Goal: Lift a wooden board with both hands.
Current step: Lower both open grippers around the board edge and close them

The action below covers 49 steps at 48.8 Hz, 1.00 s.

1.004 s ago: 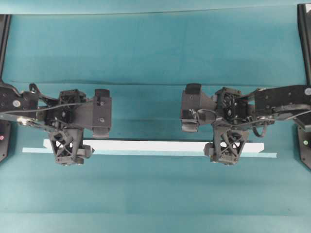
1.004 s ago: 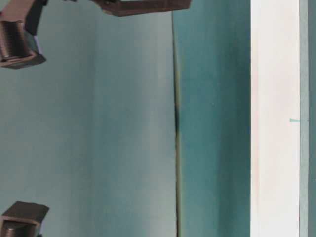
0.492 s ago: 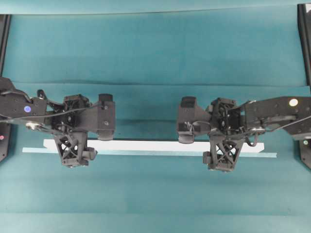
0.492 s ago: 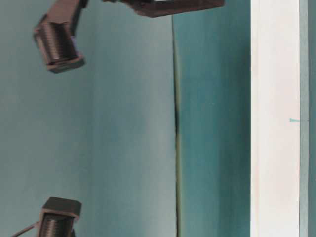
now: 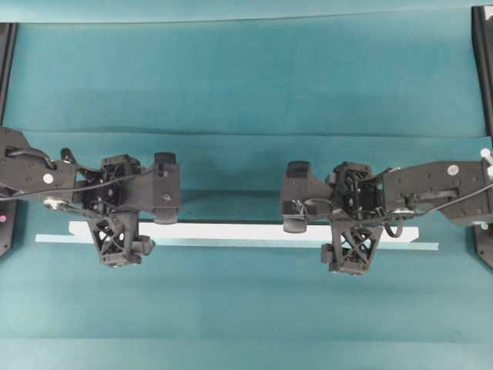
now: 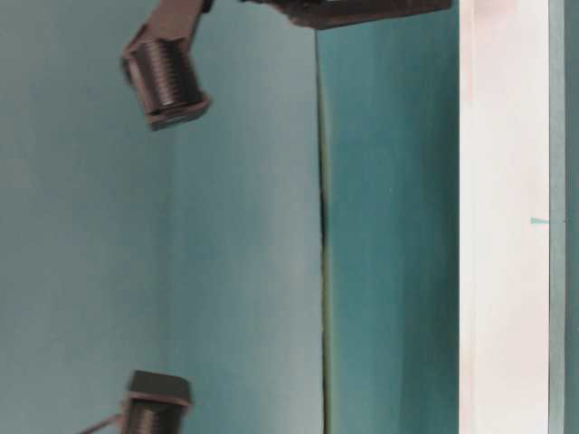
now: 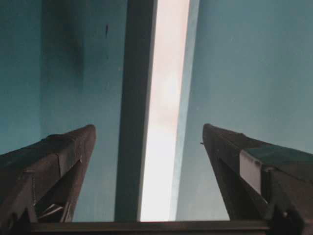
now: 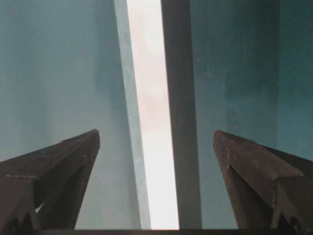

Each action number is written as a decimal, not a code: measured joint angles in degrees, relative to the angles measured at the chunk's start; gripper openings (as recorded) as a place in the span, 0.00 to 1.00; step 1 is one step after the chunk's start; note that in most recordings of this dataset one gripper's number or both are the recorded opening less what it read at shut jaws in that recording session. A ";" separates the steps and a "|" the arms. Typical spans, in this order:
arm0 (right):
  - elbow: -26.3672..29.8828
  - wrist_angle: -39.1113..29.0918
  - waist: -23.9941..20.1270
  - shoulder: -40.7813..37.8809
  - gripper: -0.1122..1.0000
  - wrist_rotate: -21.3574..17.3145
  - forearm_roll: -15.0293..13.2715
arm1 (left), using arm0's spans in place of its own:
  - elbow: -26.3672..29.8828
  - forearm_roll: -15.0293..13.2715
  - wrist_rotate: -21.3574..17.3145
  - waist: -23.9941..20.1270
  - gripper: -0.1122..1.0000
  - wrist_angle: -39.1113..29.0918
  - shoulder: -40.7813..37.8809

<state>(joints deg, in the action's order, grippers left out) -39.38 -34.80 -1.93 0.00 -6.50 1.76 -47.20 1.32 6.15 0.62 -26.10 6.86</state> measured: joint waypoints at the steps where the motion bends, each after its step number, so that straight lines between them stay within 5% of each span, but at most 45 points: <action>1: -0.18 0.35 0.00 -0.18 0.95 0.00 0.00 | -0.44 0.00 0.00 -0.09 0.98 0.44 -0.18; 49: -1.14 4.48 0.70 -2.72 0.95 0.00 -0.53 | -2.11 0.00 0.09 -0.18 0.98 5.80 -2.90</action>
<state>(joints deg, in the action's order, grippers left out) -40.52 -30.32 -1.23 -2.72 -6.50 1.23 -49.31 1.32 6.24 0.44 -20.30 3.96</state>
